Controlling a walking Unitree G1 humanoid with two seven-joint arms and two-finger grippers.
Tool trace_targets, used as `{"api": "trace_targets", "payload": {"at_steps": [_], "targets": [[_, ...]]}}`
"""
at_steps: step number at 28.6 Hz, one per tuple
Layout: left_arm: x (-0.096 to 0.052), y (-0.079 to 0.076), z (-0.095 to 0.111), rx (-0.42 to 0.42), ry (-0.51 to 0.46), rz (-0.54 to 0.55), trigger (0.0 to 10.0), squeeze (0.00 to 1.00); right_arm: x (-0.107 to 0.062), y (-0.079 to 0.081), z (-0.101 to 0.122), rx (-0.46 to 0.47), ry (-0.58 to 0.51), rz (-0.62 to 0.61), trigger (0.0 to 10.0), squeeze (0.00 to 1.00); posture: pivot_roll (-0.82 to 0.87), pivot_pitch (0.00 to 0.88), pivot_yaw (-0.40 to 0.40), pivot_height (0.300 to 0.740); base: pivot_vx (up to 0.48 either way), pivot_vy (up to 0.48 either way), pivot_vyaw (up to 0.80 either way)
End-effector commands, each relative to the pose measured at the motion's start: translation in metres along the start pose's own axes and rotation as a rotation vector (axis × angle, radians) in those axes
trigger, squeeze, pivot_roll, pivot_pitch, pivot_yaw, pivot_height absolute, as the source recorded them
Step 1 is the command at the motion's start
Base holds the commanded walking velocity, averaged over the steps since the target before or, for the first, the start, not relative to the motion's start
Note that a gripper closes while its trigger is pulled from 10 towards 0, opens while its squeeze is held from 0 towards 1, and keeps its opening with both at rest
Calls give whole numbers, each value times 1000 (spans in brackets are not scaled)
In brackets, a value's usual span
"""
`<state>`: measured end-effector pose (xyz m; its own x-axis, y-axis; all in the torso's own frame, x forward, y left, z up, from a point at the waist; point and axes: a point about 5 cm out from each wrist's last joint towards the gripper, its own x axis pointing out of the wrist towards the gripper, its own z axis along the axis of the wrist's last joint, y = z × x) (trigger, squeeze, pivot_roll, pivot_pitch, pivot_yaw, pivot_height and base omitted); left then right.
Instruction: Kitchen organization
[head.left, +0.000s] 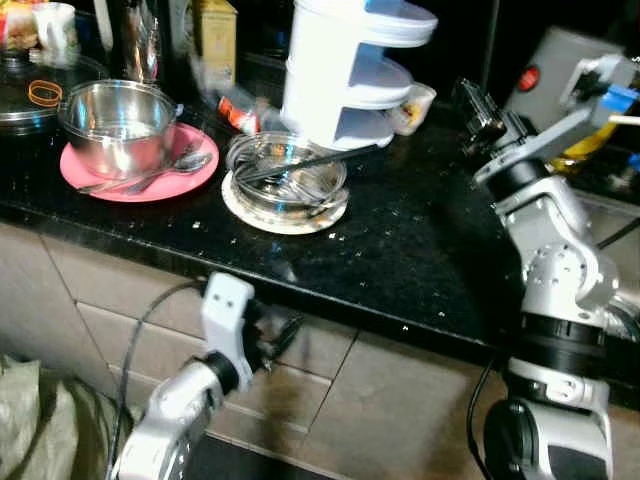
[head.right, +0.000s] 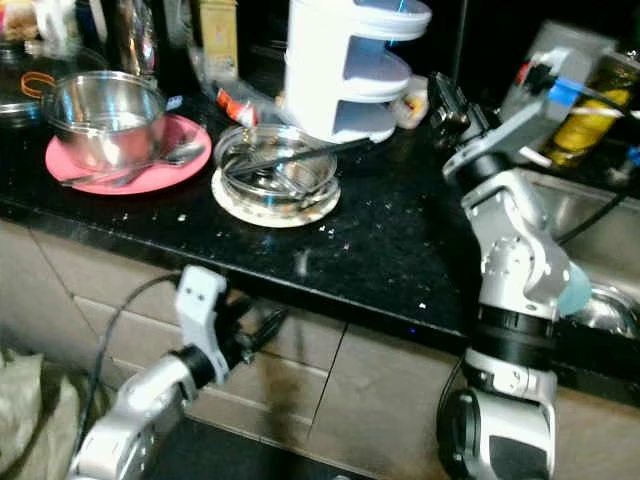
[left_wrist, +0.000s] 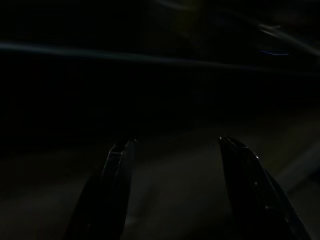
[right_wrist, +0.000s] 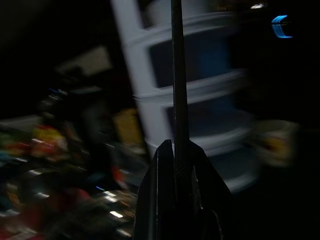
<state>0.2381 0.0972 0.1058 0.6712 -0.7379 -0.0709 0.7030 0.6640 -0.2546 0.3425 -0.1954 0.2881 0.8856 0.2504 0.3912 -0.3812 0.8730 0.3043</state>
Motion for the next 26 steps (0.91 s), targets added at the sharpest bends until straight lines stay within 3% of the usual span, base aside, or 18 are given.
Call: {"api": "trace_targets", "payload": {"at_steps": [1,5,8,10,12,20,23,26], "targets": [[0,-11,-1,-43,27,-112,10000,0,-1,-2,4,-24,-6,-18,10000,0,132,26,-167,740,0,0,0],[-12,-31,2,-134,87,-330,10000,0,-2,-2,1,-46,14,-30,10000,0,131,27,-165,740,0,0,0],[-15,-33,2,-150,99,-358,10000,0,-2,-3,1,-54,20,-33,10000,0,132,27,-164,740,0,0,0],[-26,-40,2,-188,158,-471,10000,0,-2,-3,-1,-59,27,-40,10000,0,133,28,-166,740,0,0,0],[-30,-43,2,-208,176,-506,10000,0,-1,-3,-1,-59,29,-41,10000,0,136,31,-166,740,0,0,0],[-28,-40,5,-208,183,-497,10000,0,1,-6,-8,-125,74,-81,10000,0,135,29,-166,740,0,0,0],[-26,-42,3,-228,195,-496,10000,0,1,-23,-19,-274,184,-227,10000,0,133,29,-166,740,0,0,-533],[-25,-41,3,-233,186,-475,10000,0,0,-30,-19,-295,201,-271,10000,0,135,30,-167,740,0,0,-800]]}}
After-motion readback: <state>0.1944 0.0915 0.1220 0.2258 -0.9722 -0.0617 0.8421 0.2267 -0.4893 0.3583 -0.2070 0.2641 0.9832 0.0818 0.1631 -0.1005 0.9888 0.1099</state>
